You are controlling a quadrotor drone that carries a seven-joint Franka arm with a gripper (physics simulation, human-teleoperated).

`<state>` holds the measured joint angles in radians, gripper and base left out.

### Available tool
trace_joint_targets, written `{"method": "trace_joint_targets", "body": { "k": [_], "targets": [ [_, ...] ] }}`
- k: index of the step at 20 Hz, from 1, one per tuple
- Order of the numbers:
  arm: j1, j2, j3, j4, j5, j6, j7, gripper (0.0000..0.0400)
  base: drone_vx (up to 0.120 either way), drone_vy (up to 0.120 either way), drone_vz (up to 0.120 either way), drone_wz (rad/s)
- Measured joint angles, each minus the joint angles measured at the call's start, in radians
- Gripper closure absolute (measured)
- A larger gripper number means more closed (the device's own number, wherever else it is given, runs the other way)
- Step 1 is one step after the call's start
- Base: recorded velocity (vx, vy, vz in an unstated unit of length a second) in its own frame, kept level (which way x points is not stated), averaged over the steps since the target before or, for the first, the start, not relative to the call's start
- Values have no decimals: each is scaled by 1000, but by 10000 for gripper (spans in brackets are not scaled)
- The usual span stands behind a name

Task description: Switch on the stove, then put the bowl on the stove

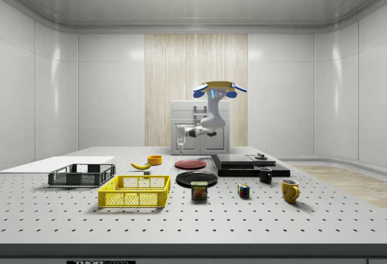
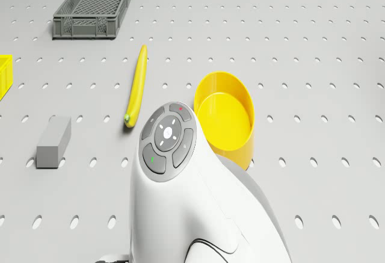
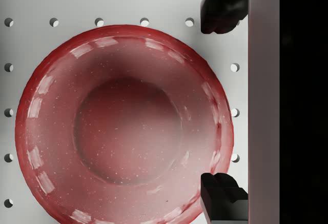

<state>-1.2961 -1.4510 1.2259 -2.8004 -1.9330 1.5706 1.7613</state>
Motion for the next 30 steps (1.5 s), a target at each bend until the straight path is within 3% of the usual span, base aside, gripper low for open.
{"method": "trace_joint_targets", "body": {
  "k": [30],
  "targets": [
    [-5, -14, 2, 1, 6, 13, 4, 0, 120, -17, 0, 0]
  ]
}}
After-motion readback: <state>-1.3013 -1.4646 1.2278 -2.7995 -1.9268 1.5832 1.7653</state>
